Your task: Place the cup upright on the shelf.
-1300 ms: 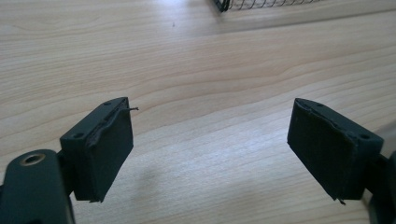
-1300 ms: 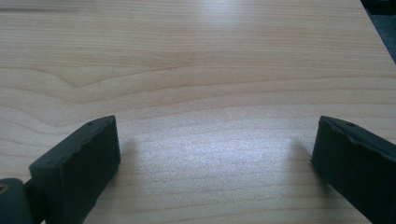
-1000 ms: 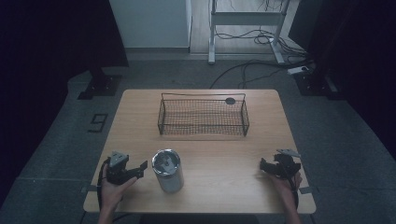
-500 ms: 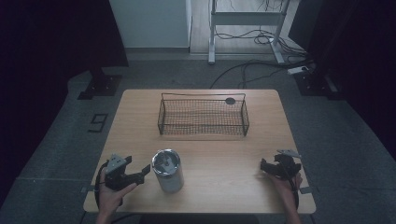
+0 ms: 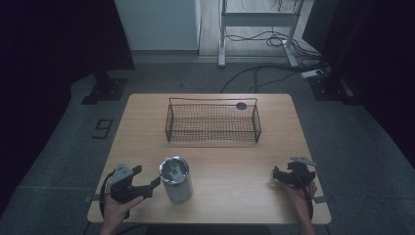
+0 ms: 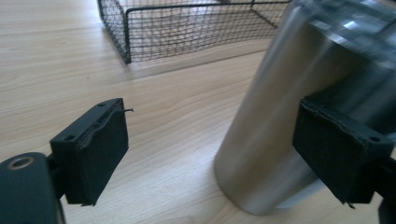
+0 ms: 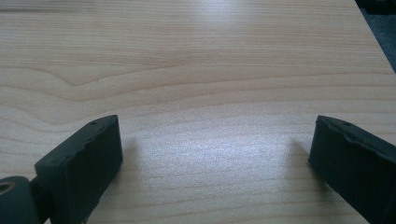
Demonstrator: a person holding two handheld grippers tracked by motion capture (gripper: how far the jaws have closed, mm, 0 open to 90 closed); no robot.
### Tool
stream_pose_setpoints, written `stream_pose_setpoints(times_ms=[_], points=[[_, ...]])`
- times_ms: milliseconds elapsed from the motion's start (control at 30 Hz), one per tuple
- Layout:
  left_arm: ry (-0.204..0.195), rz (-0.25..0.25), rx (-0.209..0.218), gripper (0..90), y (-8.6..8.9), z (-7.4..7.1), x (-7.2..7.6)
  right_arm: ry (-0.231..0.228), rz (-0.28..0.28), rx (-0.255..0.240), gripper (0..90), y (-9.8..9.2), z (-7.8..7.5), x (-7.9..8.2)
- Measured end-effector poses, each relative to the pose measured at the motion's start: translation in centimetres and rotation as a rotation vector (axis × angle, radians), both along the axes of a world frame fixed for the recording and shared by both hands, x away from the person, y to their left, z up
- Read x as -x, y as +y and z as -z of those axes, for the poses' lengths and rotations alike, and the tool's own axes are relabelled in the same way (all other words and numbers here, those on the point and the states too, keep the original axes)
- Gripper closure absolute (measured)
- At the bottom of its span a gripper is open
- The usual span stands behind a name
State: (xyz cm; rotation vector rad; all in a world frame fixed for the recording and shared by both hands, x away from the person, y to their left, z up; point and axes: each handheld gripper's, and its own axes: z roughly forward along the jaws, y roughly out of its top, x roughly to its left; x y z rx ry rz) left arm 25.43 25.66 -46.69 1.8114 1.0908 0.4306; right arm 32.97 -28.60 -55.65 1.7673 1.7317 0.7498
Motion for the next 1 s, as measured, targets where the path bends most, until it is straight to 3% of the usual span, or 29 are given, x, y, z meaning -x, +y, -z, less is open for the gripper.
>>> stream_pose_setpoints(times_ms=[133, 400, 633, 767, 1000], points=[[-0.006, 0.014, 0.012, 9.7, 0.0, -0.4, 0.3, -0.001, 0.002, 0.0, 2.7, 0.0, 0.0, 0.0], [-0.007, 0.11, 0.04, 6.8, -0.1, -1.4, 1.1, -0.001, 0.004, -0.001, 2.7, 0.0, 0.0, 0.0], [-0.008, 0.189, 0.035, 5.0, -1.9, -1.3, 1.3, -0.002, 0.006, -0.001, 2.8, 0.0, 0.0, 0.0], [0.012, 0.247, 0.081, 3.2, -3.1, -1.2, 1.2, -0.001, 0.005, 0.0, 2.8, 0.0, 0.0, 0.0], [0.002, 0.226, 0.07, 1.2, -3.9, -1.0, 1.1, -0.001, 0.006, -0.001, 2.8, 0.0, 0.0, 0.0]])
